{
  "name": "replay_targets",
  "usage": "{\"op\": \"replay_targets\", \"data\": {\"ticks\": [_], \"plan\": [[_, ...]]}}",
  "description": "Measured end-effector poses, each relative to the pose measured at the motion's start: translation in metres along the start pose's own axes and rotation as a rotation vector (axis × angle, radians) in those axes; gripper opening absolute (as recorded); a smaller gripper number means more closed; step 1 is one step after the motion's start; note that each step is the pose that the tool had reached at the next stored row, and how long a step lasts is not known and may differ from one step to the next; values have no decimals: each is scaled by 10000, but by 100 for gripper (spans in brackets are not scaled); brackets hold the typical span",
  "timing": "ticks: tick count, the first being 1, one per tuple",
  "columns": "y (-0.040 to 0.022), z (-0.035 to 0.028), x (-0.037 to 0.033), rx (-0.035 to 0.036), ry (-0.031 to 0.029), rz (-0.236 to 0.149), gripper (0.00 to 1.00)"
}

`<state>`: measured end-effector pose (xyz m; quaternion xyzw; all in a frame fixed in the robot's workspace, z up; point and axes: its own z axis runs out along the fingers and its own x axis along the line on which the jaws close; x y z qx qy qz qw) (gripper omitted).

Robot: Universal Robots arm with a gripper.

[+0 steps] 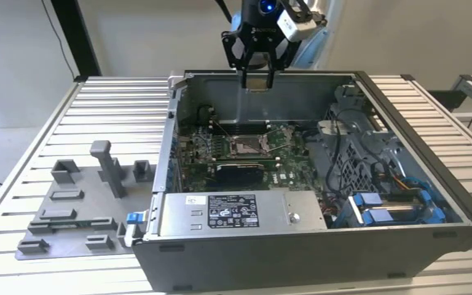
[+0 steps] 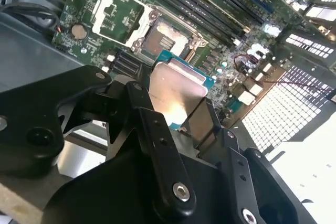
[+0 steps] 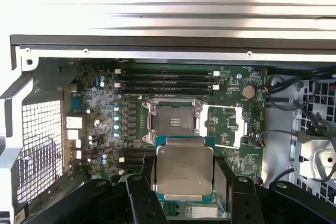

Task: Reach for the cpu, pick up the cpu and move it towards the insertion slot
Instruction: 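Pick up the cpu and move it towards the insertion slot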

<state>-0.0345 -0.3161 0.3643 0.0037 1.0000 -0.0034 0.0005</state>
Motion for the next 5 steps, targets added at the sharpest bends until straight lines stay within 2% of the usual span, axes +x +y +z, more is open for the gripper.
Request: {"op": "replay_targets", "data": {"ticks": [5], "plan": [[2, 0, 0, -1, 0, 1, 0]]}}
